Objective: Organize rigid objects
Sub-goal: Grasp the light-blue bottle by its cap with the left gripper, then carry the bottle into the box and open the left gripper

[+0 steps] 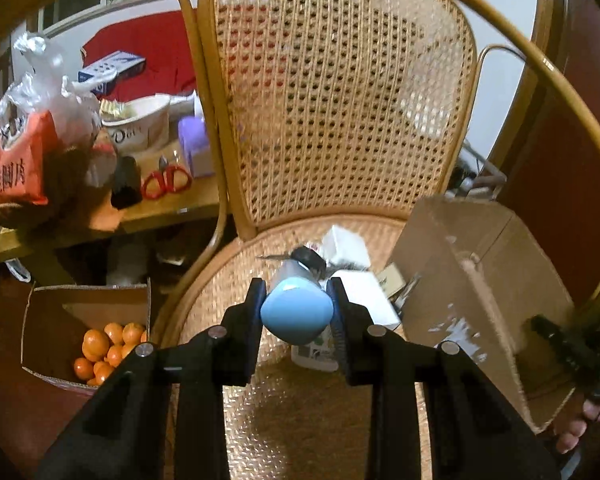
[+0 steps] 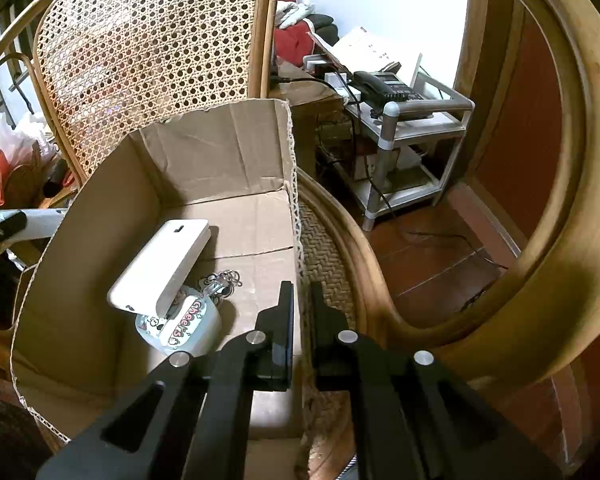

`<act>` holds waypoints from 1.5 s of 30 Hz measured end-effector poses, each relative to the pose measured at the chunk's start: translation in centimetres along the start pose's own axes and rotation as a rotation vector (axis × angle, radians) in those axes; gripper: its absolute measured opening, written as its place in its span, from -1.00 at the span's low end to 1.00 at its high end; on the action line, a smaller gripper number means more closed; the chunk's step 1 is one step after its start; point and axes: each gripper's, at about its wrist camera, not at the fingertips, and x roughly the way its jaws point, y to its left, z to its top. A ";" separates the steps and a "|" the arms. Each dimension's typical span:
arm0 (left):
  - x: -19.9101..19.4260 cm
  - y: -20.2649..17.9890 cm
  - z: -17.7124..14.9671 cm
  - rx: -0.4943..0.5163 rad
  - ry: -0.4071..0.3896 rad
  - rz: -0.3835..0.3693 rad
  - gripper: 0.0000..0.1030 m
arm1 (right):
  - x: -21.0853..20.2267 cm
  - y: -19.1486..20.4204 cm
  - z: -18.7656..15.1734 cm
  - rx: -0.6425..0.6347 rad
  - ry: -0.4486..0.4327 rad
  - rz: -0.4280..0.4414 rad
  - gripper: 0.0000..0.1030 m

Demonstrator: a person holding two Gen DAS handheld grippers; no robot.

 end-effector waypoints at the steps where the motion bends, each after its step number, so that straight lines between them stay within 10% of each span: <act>1: -0.4 0.0 0.2 -0.001 -0.011 -0.002 -0.44 | 0.0 0.0 0.0 0.000 0.000 0.000 -0.85; 28: -10.5 -11.9 3.2 0.171 -0.258 -0.259 -0.45 | 0.1 -0.6 0.0 -0.003 0.002 -0.001 -0.85; 40: -3.7 -16.4 -0.6 0.222 -0.037 -0.316 -0.45 | 0.0 -0.6 0.0 -0.003 0.001 -0.001 -0.85; 43: -2.3 -17.3 -1.4 0.246 -0.011 -0.294 -0.38 | 0.0 -0.5 -0.1 -0.005 0.002 -0.002 -0.85; 45: -1.5 -17.8 -1.9 0.263 0.019 -0.279 0.41 | -0.1 -0.4 -0.1 -0.006 0.002 0.003 -0.85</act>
